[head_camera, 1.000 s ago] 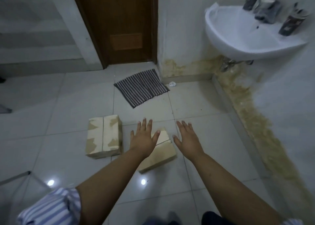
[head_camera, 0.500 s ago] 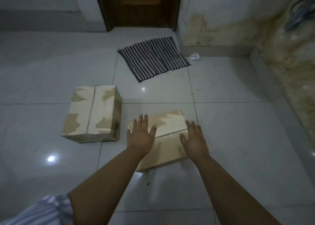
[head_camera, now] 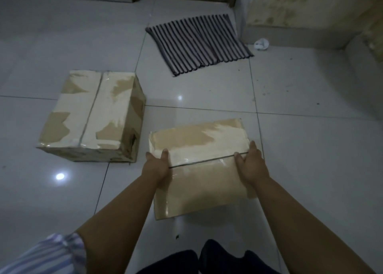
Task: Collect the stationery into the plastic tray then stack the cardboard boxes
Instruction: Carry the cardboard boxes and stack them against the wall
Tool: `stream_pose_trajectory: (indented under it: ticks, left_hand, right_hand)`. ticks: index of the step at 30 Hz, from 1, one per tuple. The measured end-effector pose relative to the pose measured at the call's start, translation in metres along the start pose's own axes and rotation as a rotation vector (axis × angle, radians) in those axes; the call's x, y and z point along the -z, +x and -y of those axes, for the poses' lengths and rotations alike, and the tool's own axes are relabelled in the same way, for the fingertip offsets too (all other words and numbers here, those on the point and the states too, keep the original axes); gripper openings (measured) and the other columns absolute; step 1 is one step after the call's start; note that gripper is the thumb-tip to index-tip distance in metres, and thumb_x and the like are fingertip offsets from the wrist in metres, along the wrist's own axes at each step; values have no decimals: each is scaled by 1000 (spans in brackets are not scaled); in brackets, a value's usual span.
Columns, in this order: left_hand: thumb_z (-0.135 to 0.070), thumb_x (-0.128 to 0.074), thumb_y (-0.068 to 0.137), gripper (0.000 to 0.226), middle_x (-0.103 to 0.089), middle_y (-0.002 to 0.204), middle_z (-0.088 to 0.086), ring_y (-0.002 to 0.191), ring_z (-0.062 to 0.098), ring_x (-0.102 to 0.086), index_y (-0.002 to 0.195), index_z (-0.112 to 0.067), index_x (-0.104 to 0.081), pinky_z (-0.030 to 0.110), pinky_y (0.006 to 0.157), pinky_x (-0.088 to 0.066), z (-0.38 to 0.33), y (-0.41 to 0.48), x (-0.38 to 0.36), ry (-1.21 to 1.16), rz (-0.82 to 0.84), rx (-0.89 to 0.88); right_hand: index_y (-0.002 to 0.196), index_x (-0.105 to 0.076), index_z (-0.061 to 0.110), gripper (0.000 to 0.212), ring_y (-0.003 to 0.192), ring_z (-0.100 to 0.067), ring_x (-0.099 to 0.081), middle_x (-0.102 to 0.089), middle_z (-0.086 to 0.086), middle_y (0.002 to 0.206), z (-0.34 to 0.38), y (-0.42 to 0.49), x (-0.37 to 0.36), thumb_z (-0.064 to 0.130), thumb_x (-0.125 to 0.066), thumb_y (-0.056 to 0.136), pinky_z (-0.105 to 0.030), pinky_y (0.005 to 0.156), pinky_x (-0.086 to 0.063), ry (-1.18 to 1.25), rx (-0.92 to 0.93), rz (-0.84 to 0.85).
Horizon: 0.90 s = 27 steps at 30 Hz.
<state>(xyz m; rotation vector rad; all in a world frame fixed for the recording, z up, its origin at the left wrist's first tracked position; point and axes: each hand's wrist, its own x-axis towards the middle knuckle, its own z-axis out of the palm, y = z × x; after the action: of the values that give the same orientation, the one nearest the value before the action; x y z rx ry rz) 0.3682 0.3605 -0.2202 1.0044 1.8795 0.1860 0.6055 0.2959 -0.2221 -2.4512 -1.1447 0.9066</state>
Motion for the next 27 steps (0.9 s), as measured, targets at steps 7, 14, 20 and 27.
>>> stream_pose_trajectory:
  ticks: [7, 14, 20, 27]
  left_hand:
    - [-48, -38, 95, 68, -43, 141, 24, 127, 40, -44, 143, -2, -25, 44, 106, -38, -21, -59, 32, 77, 10, -62]
    - [-51, -43, 93, 74, -38, 147, 20, 132, 37, -40, 146, -4, -22, 40, 106, -33, -109, -189, 123, 61, -6, -129]
    - [-45, -47, 94, 68, -39, 146, 19, 132, 35, -41, 144, -5, -26, 39, 106, -33, -191, -342, 212, -8, -29, -269]
    - [-54, -40, 92, 70, -36, 144, 23, 130, 41, -40, 146, -13, -22, 48, 109, -34, -250, -446, 267, 104, 4, -378]
  right_hand:
    - [146, -17, 5, 69, 128, -41, -38, -31, -22, 145, 15, -53, 47, 37, -48, 94, -44, 103, -35, 26, -79, -40]
    - [143, -26, 5, 64, 123, -39, -45, -38, -22, 139, 86, -146, 186, 36, -51, 93, -41, 100, -38, 80, -88, -85]
    - [143, -28, 5, 61, 122, -38, -45, -40, -21, 138, 153, -261, 333, 33, -50, 94, -39, 98, -40, 135, -55, -196]
    - [141, -30, 4, 59, 121, -39, -46, -42, -21, 137, 191, -353, 432, 36, -46, 95, -44, 97, -41, 109, -80, -366]
